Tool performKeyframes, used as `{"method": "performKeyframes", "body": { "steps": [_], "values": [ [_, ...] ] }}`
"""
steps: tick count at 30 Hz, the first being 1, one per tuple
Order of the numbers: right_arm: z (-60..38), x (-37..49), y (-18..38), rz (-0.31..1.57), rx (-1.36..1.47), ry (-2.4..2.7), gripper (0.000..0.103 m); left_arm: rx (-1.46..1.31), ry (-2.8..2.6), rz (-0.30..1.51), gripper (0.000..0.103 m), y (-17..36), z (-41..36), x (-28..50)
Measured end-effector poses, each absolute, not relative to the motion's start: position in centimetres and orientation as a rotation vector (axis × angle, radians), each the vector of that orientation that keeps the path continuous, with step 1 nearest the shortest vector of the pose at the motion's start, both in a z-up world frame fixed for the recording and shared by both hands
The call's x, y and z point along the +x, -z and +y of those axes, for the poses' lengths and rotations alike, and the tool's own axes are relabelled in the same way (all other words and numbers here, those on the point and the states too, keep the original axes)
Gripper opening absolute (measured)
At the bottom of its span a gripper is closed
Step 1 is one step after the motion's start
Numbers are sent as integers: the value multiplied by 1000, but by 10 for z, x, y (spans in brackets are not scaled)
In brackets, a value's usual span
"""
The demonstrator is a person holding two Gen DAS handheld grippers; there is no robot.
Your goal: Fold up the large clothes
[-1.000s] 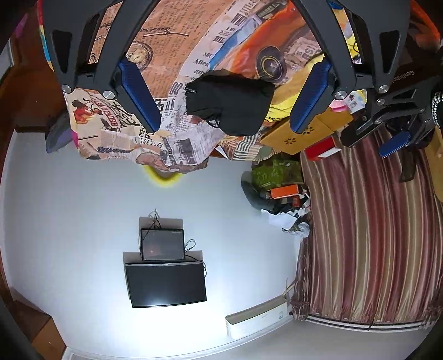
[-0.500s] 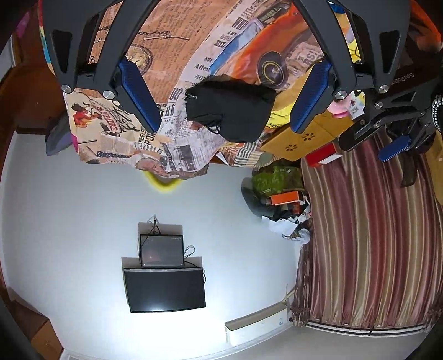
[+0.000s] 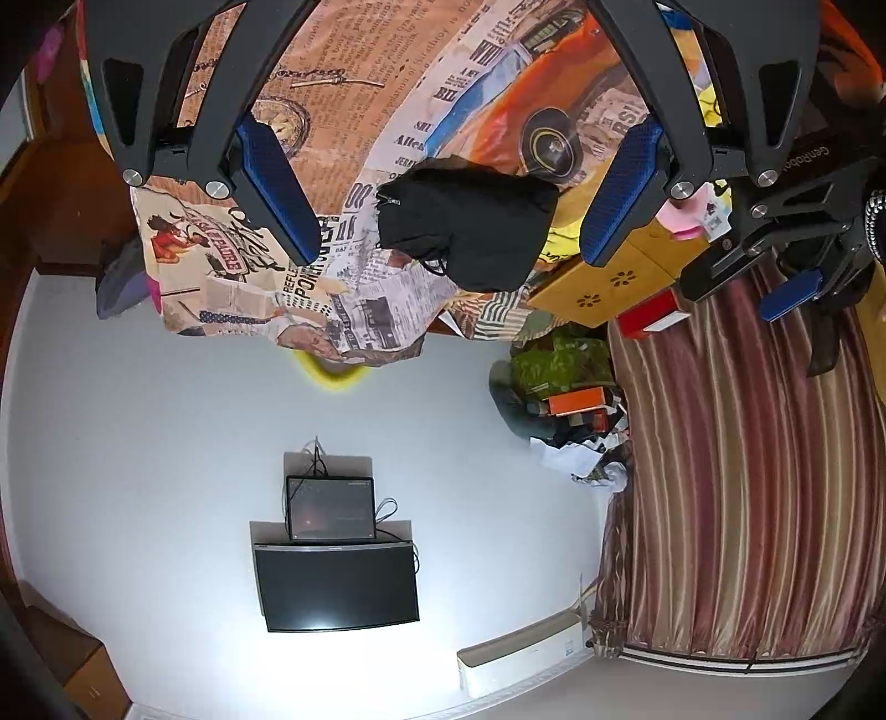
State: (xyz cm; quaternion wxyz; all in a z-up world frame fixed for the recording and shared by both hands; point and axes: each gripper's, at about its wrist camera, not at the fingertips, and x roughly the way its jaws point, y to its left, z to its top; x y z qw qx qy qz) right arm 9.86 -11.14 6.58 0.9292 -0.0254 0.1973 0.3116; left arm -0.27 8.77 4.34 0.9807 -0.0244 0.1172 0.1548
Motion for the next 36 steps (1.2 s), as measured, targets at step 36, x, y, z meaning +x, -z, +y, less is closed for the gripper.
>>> {"method": "performKeyframes", "body": {
  "steps": [36],
  "values": [
    [-118,98,-67,414,-50,-618,93,-73,-258,245,102,-41,87,5]
  ]
}}
